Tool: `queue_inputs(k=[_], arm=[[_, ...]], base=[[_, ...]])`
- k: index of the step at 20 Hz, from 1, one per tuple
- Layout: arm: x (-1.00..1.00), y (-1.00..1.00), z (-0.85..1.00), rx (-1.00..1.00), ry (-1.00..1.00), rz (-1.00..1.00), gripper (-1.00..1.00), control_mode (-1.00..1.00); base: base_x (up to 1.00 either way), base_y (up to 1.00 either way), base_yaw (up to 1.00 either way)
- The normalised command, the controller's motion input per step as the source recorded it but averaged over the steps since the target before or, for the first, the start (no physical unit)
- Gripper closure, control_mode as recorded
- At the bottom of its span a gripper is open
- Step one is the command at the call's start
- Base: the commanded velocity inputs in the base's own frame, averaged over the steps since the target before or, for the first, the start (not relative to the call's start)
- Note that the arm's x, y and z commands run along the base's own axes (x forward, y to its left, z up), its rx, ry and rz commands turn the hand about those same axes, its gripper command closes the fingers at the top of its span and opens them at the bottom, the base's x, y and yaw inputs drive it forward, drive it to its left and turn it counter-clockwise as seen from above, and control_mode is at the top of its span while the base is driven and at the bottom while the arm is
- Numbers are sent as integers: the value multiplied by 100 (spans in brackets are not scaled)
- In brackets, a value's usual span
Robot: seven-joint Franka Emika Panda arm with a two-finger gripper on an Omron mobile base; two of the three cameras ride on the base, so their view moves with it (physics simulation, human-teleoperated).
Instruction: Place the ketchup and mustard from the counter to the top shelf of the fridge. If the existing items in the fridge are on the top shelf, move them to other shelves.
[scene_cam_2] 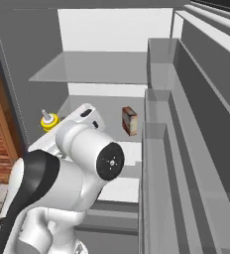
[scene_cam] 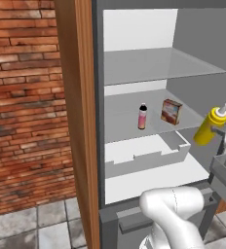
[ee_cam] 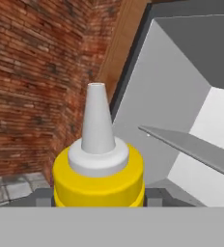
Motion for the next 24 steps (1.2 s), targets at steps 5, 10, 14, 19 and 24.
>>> queue_inputs(k=[5,10,14,19,24], arm=[[0,49,74,0,-20,-28,100,-100],[8,3,89,5,-2,-20,100,-100],[28,-26,77,14,9,-11,100,-100],[32,-27,44,12,20,-8,100,-100],[3,-1,0,0,2,0,100,-100]], base=[[0,0,0],[0,0,0],[0,0,0],[0,0,0],[0,0,0]])
